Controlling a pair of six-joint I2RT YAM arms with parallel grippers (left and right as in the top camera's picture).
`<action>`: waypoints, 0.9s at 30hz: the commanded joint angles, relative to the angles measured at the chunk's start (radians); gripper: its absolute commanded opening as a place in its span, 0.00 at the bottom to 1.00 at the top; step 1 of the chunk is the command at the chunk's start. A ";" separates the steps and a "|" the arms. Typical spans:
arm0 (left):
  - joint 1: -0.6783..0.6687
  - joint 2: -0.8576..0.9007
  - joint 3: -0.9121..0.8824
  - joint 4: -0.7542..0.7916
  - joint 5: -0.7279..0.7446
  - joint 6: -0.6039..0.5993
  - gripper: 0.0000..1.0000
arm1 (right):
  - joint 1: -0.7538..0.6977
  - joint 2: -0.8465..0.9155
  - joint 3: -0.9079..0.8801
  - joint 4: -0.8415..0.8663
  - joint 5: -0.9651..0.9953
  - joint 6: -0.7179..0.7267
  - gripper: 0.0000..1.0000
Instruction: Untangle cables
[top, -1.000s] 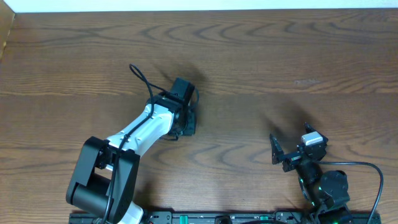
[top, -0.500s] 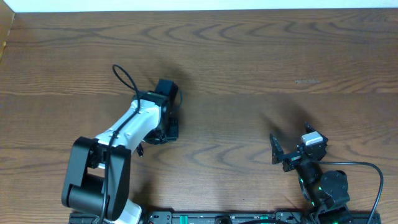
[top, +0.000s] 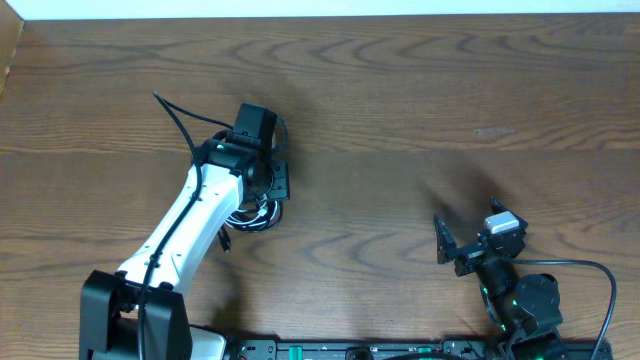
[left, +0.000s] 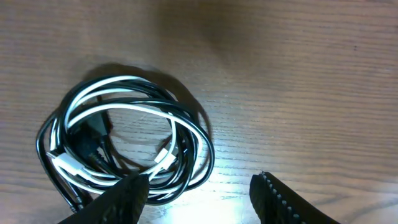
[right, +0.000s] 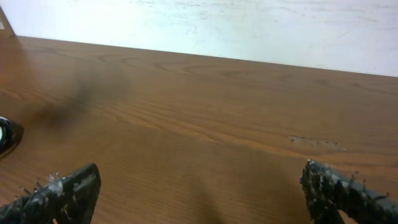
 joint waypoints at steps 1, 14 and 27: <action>0.004 -0.002 0.009 -0.003 -0.019 -0.001 0.60 | 0.004 -0.001 -0.002 -0.005 0.004 -0.015 0.99; 0.004 -0.002 0.009 -0.002 -0.020 -0.001 0.63 | 0.004 -0.001 -0.002 -0.005 0.004 -0.015 0.99; 0.004 -0.002 0.008 0.064 -0.069 -0.056 0.64 | 0.004 -0.001 -0.002 -0.005 0.004 -0.015 0.99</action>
